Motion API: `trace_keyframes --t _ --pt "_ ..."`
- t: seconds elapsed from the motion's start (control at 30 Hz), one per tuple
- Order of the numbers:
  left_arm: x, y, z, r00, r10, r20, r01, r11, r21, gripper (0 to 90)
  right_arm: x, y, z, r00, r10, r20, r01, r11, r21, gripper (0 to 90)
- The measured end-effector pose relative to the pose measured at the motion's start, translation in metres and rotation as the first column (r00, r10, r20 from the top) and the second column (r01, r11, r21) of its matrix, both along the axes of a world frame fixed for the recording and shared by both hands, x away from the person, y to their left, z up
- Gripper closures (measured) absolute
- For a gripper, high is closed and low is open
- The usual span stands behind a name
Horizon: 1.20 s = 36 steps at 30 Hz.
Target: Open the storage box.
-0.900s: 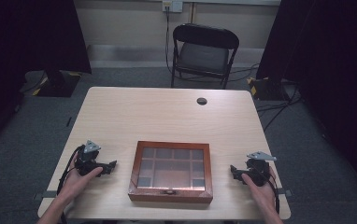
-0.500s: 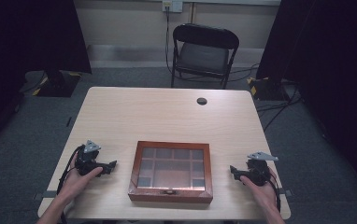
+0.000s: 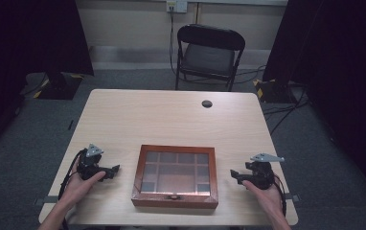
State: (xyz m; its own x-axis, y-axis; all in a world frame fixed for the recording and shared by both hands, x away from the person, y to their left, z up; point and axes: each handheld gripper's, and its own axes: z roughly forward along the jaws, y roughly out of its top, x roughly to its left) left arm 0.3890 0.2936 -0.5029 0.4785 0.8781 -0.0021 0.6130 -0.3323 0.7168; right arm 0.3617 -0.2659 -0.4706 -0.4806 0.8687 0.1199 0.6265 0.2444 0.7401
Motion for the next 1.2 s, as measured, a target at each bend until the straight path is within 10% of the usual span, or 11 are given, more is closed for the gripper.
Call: trace_keyframes --t 0.33,0.67,1.2 --pt "0.000 -0.001 0.000 1.0000 0.007 0.003 -0.007 1.0000 0.000 1.7 -0.002 0.022 0.035 0.9936 0.107 0.037 -0.110 0.990 0.093 38.3" --pt "0.000 0.000 0.000 1.0000 0.003 -0.002 -0.003 1.0000 0.000 1.3 0.006 0.067 0.057 0.9706 0.239 0.024 -0.241 0.967 0.083 42.0" --pt "0.000 -0.001 0.000 1.0000 0.003 0.000 -0.003 1.0000 0.000 1.2 -0.014 0.135 0.063 0.8417 0.539 0.026 -0.538 0.833 0.131 60.3"
